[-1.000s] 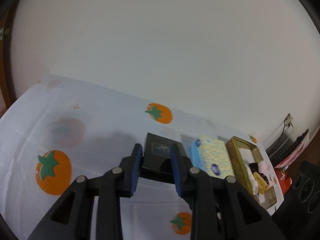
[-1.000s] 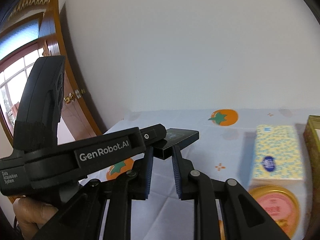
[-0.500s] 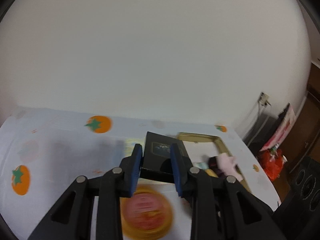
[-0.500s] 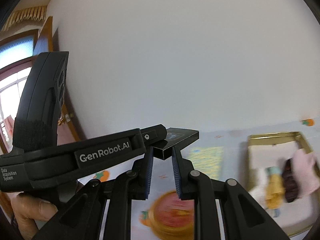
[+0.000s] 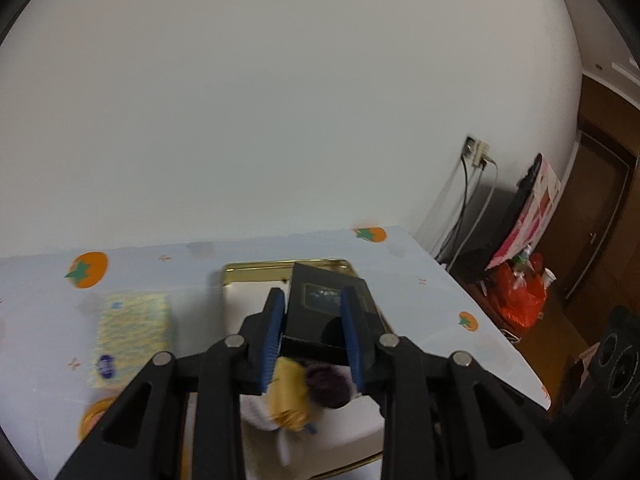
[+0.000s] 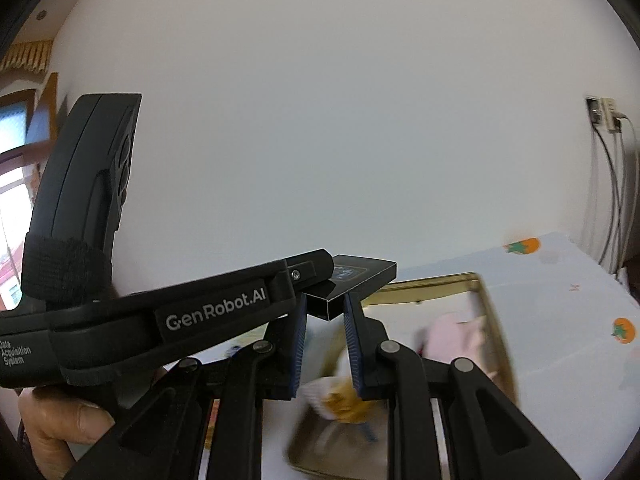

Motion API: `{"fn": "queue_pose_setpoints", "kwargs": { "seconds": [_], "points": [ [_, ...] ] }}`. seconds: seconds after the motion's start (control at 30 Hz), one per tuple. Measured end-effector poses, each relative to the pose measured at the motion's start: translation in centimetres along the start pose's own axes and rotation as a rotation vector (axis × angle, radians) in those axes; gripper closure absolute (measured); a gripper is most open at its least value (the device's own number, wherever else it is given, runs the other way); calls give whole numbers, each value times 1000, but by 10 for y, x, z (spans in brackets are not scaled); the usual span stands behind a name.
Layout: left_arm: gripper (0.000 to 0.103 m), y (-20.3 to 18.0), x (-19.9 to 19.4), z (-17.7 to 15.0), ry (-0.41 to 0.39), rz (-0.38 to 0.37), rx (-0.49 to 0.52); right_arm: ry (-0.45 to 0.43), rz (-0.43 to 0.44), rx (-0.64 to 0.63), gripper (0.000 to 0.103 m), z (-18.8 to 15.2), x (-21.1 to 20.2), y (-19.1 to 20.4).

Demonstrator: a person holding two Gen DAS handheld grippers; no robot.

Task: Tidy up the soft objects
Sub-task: 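Lift the black box with the left tool and carry it over the gold tray, then lower the black box into the tray and open the left tool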

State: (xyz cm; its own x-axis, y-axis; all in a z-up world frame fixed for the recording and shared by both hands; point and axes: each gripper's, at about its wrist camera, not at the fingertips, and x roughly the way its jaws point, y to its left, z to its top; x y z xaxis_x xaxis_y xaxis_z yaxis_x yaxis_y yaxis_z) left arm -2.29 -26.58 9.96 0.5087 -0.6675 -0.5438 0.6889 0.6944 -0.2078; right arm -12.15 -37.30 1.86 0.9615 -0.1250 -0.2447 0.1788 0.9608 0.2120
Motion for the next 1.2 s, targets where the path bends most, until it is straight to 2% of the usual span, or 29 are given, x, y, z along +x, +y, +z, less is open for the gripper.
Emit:
{"fn": "queue_pose_setpoints", "kwargs": {
  "seconds": [0.27,0.47,0.8,1.2],
  "points": [
    [77,-34,46,1,50,5,27,23,-33,29,82,0,4,-51],
    [77,-44,70,2,80,9,31,52,-44,46,82,-3,19,-71],
    [77,-38,91,-1,114,-2,15,84,-62,54,82,-3,32,-72],
    [76,-23,116,-12,165,22,-5,155,-47,68,82,-21,62,-86]
  ]
}}
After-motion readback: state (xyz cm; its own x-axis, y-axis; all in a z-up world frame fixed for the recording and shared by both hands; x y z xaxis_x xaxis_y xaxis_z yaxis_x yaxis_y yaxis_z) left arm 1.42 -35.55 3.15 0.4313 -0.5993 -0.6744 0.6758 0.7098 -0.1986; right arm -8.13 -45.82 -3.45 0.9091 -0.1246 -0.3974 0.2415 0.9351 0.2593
